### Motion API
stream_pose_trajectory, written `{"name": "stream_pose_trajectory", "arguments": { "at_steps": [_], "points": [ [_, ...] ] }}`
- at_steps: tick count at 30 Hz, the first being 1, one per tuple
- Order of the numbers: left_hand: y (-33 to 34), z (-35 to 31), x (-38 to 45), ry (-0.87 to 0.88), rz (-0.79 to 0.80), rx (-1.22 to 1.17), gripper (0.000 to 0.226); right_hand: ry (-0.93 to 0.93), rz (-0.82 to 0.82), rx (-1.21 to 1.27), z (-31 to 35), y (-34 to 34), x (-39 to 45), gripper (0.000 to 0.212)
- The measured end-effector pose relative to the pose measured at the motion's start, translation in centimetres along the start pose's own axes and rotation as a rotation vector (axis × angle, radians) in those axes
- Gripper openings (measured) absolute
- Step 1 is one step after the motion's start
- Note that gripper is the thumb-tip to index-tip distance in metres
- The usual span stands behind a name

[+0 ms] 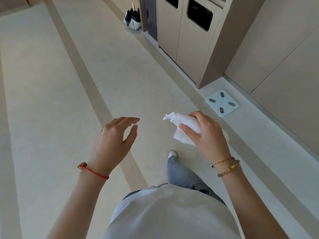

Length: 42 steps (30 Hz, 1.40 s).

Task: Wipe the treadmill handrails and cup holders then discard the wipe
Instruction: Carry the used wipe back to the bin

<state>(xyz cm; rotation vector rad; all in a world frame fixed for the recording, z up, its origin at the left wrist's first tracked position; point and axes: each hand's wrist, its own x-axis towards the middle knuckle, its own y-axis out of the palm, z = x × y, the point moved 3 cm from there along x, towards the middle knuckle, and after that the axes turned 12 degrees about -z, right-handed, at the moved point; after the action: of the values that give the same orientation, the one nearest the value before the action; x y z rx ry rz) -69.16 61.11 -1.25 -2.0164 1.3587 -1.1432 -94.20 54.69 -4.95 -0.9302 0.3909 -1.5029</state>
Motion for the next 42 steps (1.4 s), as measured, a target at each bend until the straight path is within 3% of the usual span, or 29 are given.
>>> {"name": "stream_pose_trajectory", "arguments": {
  "at_steps": [8, 18, 27, 42],
  "points": [
    [6.7, 4.6, 15.3, -0.019, 0.046, -0.013, 0.022, 0.036, -0.019, -0.015, -3.5, 5.6, 14.6, 0.036],
    [13.0, 7.8, 37.7, 0.083, 0.010, -0.021, 0.021, 0.043, -0.080, -0.029, -5.2, 9.1, 36.5, 0.043],
    [18.8, 11.5, 53.1, 0.116, 0.076, -0.078, 0.022, 0.103, -0.092, -0.085, -7.2, 14.0, 50.2, 0.038],
    [26.6, 18.3, 82.8, 0.355, 0.196, -0.127, 0.024, 0.276, -0.258, -0.087, -9.0, 23.3, 73.9, 0.033]
  ]
}}
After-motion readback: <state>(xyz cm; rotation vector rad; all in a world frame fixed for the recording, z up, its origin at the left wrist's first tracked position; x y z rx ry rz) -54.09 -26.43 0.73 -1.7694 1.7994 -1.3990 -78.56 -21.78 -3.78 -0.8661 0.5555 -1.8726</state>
